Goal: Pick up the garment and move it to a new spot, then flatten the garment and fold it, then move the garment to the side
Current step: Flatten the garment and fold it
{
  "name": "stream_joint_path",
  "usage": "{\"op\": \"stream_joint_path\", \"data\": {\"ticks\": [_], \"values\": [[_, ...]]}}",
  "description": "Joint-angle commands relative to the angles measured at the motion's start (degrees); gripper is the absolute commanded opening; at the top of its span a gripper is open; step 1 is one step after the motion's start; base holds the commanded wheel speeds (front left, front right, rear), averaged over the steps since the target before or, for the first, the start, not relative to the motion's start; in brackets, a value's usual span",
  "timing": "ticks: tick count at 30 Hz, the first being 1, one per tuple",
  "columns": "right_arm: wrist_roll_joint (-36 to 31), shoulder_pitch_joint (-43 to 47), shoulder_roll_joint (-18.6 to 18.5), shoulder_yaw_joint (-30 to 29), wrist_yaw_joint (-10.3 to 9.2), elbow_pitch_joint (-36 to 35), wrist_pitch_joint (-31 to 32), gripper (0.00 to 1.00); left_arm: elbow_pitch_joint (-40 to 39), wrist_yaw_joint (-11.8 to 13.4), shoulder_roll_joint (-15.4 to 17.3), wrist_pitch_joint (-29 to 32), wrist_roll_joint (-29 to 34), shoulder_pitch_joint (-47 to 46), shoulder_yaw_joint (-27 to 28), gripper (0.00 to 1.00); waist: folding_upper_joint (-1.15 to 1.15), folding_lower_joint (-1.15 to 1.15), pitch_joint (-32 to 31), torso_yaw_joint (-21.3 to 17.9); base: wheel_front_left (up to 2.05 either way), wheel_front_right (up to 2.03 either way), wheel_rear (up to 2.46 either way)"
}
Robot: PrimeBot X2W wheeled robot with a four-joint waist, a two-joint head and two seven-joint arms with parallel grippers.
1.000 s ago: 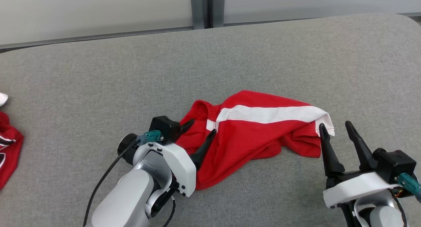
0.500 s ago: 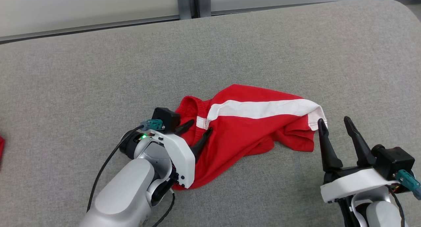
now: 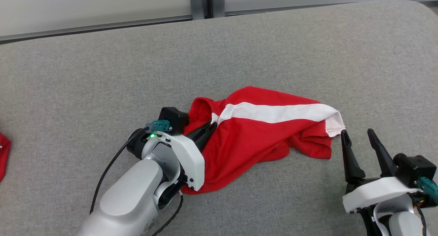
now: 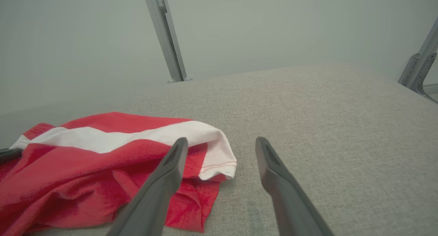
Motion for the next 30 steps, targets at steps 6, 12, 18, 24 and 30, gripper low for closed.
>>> {"op": "stream_joint_path", "data": {"ticks": [6, 12, 18, 24, 30], "values": [[1.55, -2.24, -1.36, -1.25, 0.00, 7.55, 0.09, 1.00, 0.47, -0.06, 0.35, -1.38, -0.76, -2.49, -0.99, 0.00, 0.00, 0.00, 0.83, 1.01, 0.00, 0.00, 0.00], [4.26, -5.88, -2.09, 0.73, 0.00, 13.60, -0.26, 1.00, 1.09, -0.06, 0.48, -2.51, -1.10, -3.40, -1.69, 0.00, 0.00, 0.00, 1.34, 1.31, 0.00, 0.00, 0.00], [8.82, -8.18, -2.69, 3.32, 0.01, 16.90, -0.96, 0.06, 1.65, -0.06, 0.53, -3.72, -1.08, -3.73, -1.97, 0.00, 0.00, 0.00, 1.74, 1.58, 0.00, 0.00, 0.00], [10.91, -9.20, -3.82, 4.52, 0.00, 17.06, -3.32, 0.00, 1.49, 0.40, 0.95, -6.44, -0.85, -3.38, -1.27, 0.00, 0.00, 0.00, 1.46, 1.38, 0.00, 0.00, 0.00], [9.08, -10.85, -6.43, 2.40, 0.00, 13.14, -6.89, 0.00, -2.18, 2.48, 2.93, -9.91, 0.33, -3.41, 0.12, 0.00, 0.00, 0.00, 0.23, 1.20, 0.00, 0.00, 0.00]]}}
